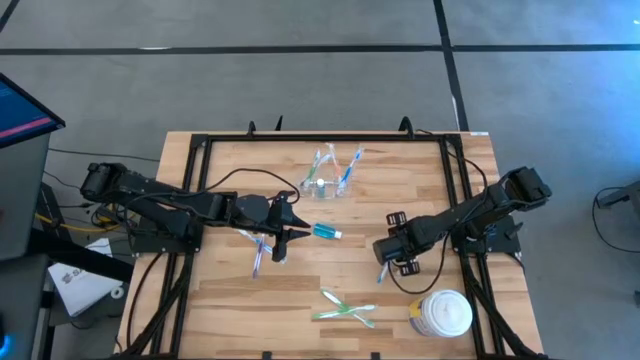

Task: Pick & Place toothbrushing station
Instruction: Put the right blue toothbrush into the transparent organizer

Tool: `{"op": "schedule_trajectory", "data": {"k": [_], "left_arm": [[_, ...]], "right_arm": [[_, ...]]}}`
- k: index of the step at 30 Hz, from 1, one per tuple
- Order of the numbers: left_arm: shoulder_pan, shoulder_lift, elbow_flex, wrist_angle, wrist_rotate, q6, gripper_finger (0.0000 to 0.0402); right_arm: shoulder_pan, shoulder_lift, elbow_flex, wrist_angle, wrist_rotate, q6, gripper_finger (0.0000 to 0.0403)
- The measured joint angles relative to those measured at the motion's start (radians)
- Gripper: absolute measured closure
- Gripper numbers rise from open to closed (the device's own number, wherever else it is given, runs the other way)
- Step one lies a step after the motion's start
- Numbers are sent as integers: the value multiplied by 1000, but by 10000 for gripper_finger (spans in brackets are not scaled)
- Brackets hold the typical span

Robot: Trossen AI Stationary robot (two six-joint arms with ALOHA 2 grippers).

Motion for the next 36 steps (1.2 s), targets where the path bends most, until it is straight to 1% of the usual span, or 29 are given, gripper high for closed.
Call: {"op": "schedule_trajectory", "data": {"k": [27,30,36], "left_arm": [[0,0,0,0,0,-1,314],[0,0,0,0,0,-1,314],[0,0,0,-1,0,-1,314]], "right_arm": [[-2,0,-1,3,-4,-26,243],[-2,0,-2,7,-28,-32,243],[-2,1,-27,31,-30,-41,243]]}}
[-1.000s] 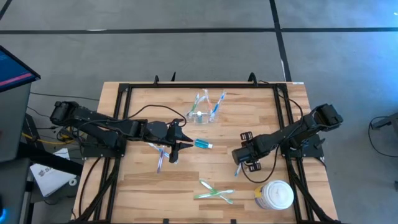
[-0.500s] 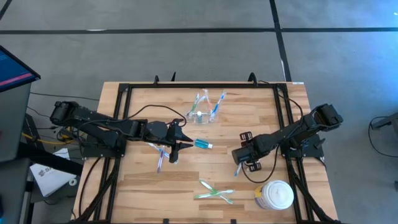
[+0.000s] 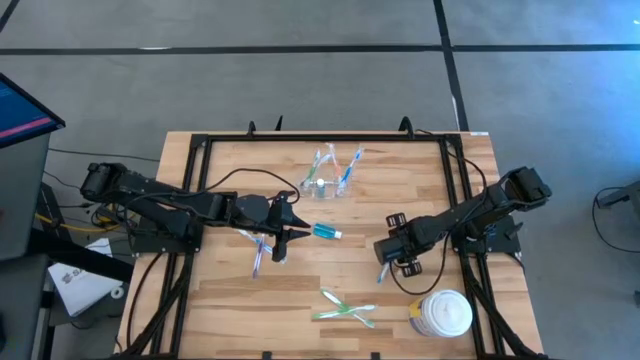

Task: Pick & Place toothbrushing station
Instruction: Put the right blue toothbrush into the transparent organizer

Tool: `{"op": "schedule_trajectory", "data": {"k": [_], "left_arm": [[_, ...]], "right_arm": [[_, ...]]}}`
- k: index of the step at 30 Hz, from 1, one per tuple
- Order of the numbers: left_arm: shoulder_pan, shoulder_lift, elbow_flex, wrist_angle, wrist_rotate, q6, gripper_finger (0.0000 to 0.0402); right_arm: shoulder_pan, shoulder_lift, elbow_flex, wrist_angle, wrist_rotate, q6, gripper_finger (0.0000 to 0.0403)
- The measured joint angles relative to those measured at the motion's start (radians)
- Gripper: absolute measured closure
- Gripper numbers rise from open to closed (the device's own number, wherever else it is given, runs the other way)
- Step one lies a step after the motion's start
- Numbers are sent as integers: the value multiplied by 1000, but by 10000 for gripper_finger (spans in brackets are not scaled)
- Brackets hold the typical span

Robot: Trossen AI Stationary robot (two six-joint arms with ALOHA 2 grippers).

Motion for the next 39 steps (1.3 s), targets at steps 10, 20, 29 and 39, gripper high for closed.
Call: {"op": "schedule_trajectory", "data": {"k": [10,20,29,39], "left_arm": [[0,0,0,0,0,0,314],[0,0,0,0,0,0,314],[0,0,0,0,0,0,314],[0,0,0,0,0,0,314]], "right_arm": [[-15,0,-57,58,-7,3,243],[-19,0,-56,80,-3,16,254],[-20,0,-56,83,-24,26,359],[-18,-1,-54,80,-23,43,398]]}}
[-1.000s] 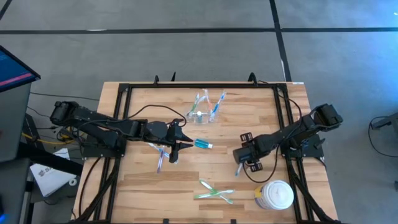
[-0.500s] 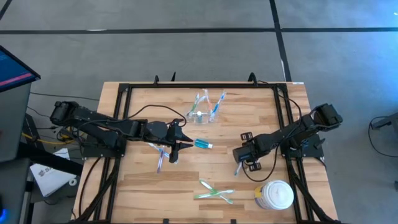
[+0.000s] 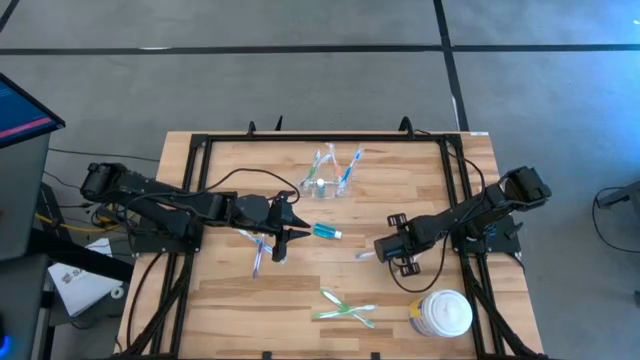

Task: Pick & Place toothbrushing station
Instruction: Put the right blue toothbrush into the transparent organizer

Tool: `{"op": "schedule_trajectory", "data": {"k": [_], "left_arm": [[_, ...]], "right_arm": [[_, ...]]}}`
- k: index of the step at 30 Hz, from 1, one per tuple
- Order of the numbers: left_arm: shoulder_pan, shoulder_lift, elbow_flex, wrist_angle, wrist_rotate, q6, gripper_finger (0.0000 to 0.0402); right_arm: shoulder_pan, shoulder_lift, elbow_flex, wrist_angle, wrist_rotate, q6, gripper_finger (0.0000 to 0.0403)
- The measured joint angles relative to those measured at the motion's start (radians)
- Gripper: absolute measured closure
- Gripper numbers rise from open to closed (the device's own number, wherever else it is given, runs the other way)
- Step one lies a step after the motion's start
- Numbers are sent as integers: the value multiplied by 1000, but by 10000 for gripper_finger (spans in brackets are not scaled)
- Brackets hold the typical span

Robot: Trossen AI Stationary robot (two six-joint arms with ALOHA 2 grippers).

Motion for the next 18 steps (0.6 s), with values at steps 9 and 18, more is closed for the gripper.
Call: {"op": "schedule_trajectory", "data": {"k": [9,18], "left_arm": [[0,0,0,1,0,0,314],[0,0,0,15,0,0,314]], "right_arm": [[0,0,90,-130,58,10,403],[0,-25,135,-151,138,-2,403]]}}
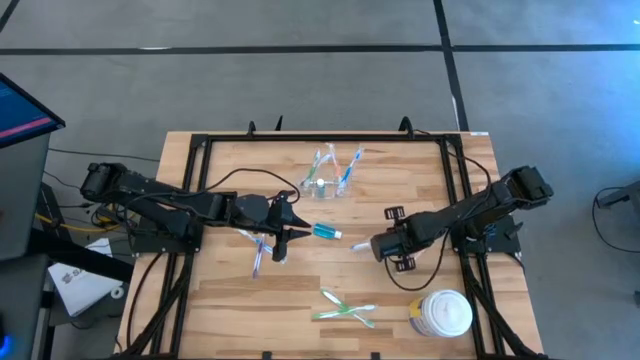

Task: Pick & Place toothbrushing station
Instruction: Put the right blue toothbrush into the transparent organizer

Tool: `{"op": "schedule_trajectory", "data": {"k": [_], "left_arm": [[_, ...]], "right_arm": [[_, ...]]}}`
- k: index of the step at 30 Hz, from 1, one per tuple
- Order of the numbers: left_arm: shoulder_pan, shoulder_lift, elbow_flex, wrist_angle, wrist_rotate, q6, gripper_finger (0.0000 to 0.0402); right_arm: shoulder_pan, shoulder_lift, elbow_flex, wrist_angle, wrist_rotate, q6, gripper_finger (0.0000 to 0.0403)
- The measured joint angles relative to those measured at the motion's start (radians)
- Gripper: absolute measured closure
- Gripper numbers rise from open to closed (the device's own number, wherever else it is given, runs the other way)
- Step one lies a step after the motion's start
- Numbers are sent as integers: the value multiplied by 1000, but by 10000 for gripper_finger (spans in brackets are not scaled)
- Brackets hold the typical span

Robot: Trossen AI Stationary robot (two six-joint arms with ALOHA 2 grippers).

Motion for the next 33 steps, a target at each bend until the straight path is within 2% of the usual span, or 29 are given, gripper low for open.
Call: {"op": "schedule_trajectory", "data": {"k": [8,15,18,20,27,33], "left_arm": [[0,10,0,77,0,2,314],[13,151,1,273,0,-4,314],[44,203,0,340,4,-59,314],[79,219,0,371,41,-120,314],[198,229,0,377,285,-330,314],[244,229,0,379,406,-464,314]], "right_arm": [[0,-90,5,-6,96,0,403],[0,-125,17,-10,188,3,403],[12,-124,36,-19,226,-8,403],[25,-124,51,-20,255,-18,403],[77,-124,106,-88,395,-20,403],[98,-124,130,-75,472,-78,403]]}}
